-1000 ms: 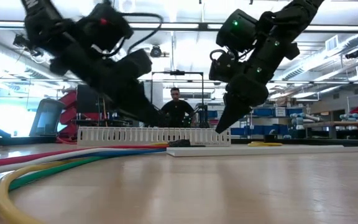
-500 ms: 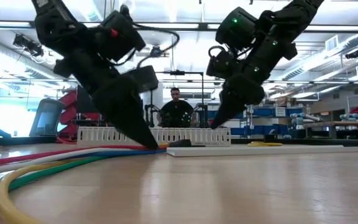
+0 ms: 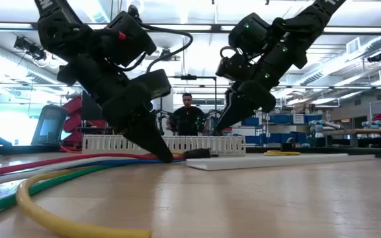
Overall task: Ziptie cables
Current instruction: Wrap the cables together using the black zip tie
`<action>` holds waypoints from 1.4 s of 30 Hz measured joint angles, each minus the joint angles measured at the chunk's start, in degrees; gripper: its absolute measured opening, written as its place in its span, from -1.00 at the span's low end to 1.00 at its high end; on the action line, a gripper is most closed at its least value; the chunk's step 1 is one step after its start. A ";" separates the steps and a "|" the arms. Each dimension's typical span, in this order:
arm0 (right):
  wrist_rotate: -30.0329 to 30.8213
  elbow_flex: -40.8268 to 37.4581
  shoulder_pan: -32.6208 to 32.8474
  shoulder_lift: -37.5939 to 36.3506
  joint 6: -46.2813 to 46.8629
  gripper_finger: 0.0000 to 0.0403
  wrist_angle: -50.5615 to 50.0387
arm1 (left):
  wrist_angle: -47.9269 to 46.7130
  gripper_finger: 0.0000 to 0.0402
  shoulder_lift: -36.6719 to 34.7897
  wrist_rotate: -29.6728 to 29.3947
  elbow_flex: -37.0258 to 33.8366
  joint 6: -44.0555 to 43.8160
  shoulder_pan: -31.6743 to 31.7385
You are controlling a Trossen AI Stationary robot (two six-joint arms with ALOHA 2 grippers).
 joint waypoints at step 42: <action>-13.02 7.65 -2.66 6.55 16.98 -1.00 1.95 | -6.96 -0.93 -8.42 -9.03 -2.41 -4.00 0.22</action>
